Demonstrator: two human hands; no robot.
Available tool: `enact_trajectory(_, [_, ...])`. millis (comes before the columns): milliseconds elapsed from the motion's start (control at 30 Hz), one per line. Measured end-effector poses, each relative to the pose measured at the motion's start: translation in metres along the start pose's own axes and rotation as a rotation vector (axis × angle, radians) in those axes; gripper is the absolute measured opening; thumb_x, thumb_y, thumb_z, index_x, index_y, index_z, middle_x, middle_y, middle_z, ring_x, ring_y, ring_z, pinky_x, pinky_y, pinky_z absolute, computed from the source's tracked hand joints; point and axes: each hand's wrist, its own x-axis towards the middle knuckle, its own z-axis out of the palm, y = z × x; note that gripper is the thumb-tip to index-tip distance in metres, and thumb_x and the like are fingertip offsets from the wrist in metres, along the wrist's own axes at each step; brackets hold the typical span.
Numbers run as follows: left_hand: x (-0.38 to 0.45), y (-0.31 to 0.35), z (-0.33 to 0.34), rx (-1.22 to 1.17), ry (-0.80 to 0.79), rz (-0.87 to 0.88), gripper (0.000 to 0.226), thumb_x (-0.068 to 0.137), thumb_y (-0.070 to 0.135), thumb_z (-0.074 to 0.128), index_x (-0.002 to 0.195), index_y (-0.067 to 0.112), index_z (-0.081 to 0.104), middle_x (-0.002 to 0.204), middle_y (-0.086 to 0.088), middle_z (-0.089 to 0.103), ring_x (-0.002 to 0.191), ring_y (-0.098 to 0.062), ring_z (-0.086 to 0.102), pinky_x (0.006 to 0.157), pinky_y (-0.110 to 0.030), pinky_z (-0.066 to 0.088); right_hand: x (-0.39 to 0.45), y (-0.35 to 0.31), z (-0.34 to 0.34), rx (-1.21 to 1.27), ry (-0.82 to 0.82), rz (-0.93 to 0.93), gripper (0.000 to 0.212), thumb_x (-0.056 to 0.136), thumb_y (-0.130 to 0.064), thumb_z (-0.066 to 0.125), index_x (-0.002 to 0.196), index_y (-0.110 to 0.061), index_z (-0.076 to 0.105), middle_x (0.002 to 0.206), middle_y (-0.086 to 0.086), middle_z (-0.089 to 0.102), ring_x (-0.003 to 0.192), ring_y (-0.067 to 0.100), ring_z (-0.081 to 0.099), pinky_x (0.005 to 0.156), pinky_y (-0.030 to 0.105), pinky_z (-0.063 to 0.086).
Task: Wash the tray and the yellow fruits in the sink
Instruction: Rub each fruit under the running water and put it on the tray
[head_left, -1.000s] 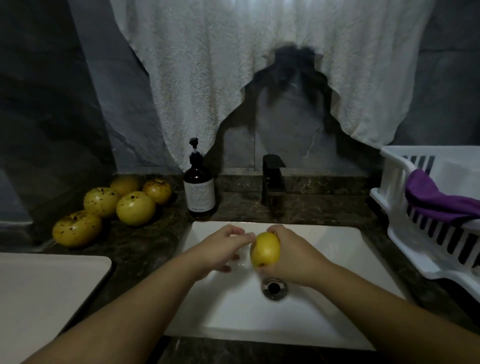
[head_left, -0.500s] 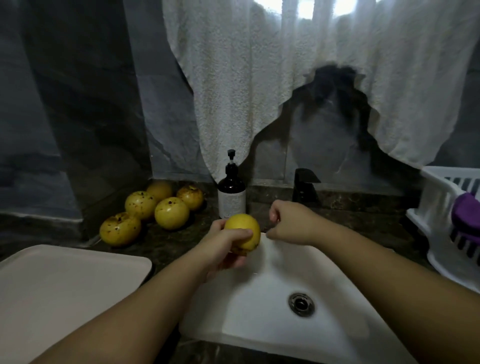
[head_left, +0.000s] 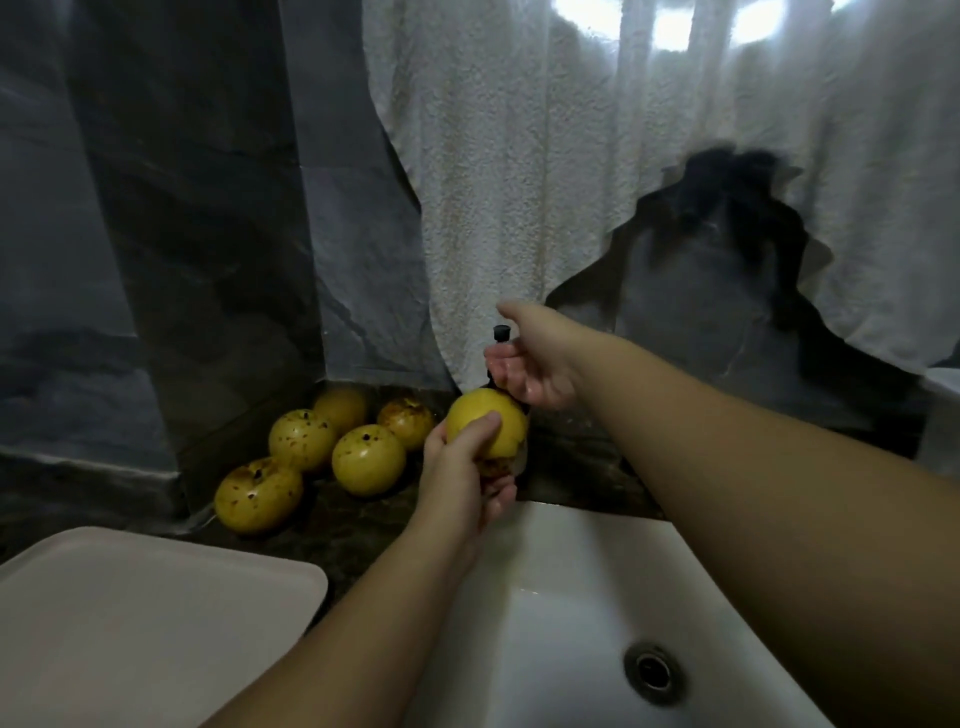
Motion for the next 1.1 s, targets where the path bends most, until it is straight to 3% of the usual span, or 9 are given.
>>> enact_trajectory(100, [0.005, -0.005, 0.0, -0.065, 0.005, -0.005, 0.063, 0.068, 0.048, 0.082, 0.126, 0.038, 0.059, 0.112, -0.014, 0.065, 0.076, -0.024, 0.067, 0.057, -0.03, 0.056, 0.015, -0.005, 0.012, 0.032, 0.01, 0.054, 0.041, 0.107, -0.043, 0.04, 0.089, -0.009, 0.051, 0.055, 0.001, 0.05, 0.035, 0.009, 0.052, 0.032, 0.012, 0.033])
enact_trajectory(200, [0.009, -0.01, -0.001, -0.093, -0.004, -0.015, 0.043, 0.084, 0.04, 0.079, 0.122, 0.04, 0.059, 0.111, -0.013, 0.064, 0.078, -0.026, 0.066, 0.06, -0.03, 0.056, 0.023, -0.007, 0.011, 0.106, -0.007, 0.064, 0.042, 0.109, -0.031, 0.035, 0.076, -0.011, 0.049, 0.049, -0.002, 0.049, 0.034, 0.008, 0.051, 0.032, 0.009, 0.029])
enact_trajectory(333, [0.012, -0.01, 0.001, -0.096, -0.013, -0.025, 0.04, 0.086, 0.038, 0.077, 0.122, 0.039, 0.059, 0.113, -0.014, 0.063, 0.08, -0.027, 0.063, 0.061, -0.029, 0.056, 0.023, -0.01, -0.005, 0.132, -0.015, 0.065, 0.038, 0.107, -0.03, 0.038, 0.072, -0.018, 0.047, 0.055, -0.007, 0.045, 0.037, 0.008, 0.053, 0.032, 0.01, 0.028])
enact_trajectory(467, [0.015, -0.005, 0.005, -0.098, -0.022, -0.011, 0.043, 0.087, 0.039, 0.076, 0.126, 0.037, 0.058, 0.114, -0.014, 0.063, 0.082, -0.027, 0.063, 0.06, -0.029, 0.055, 0.025, -0.009, -0.01, 0.038, 0.002, 0.07, 0.041, 0.106, -0.043, 0.04, 0.075, -0.018, 0.049, 0.053, -0.001, 0.051, 0.037, 0.009, 0.055, 0.031, 0.013, 0.031])
enact_trajectory(733, [0.014, -0.007, 0.014, -0.116, -0.059, -0.005, 0.031, 0.088, 0.036, 0.076, 0.114, 0.042, 0.06, 0.108, -0.009, 0.065, 0.081, -0.025, 0.065, 0.062, -0.029, 0.056, 0.022, -0.012, -0.025, 0.061, -0.014, 0.091, 0.034, 0.099, -0.027, 0.044, 0.067, -0.018, 0.048, 0.05, -0.007, 0.049, 0.036, 0.008, 0.05, 0.032, 0.013, 0.029])
enact_trajectory(833, [0.014, -0.01, 0.015, -0.108, -0.073, -0.007, 0.033, 0.086, 0.038, 0.077, 0.114, 0.044, 0.06, 0.108, -0.007, 0.066, 0.081, -0.025, 0.067, 0.063, -0.029, 0.057, 0.022, -0.014, -0.028, -0.017, -0.004, 0.097, 0.035, 0.099, -0.032, 0.045, 0.066, -0.02, 0.049, 0.049, -0.008, 0.047, 0.036, 0.006, 0.048, 0.032, 0.014, 0.028])
enact_trajectory(933, [0.013, -0.013, 0.013, -0.106, -0.075, -0.008, 0.048, 0.069, 0.045, 0.081, 0.114, 0.045, 0.061, 0.111, -0.008, 0.065, 0.085, -0.027, 0.067, 0.06, -0.029, 0.056, 0.025, -0.015, -0.029, -0.037, 0.009, 0.114, 0.042, 0.103, -0.039, 0.041, 0.067, -0.019, 0.052, 0.048, -0.008, 0.046, 0.036, 0.006, 0.049, 0.032, 0.012, 0.029])
enact_trajectory(1100, [0.013, -0.012, 0.013, -0.126, -0.089, -0.013, 0.06, 0.061, 0.047, 0.078, 0.118, 0.042, 0.062, 0.114, -0.01, 0.064, 0.088, -0.029, 0.066, 0.061, -0.03, 0.056, 0.029, -0.014, -0.031, -0.018, -0.016, 0.106, 0.043, 0.104, -0.031, 0.038, 0.066, -0.018, 0.054, 0.048, -0.01, 0.046, 0.036, 0.005, 0.049, 0.03, 0.013, 0.028])
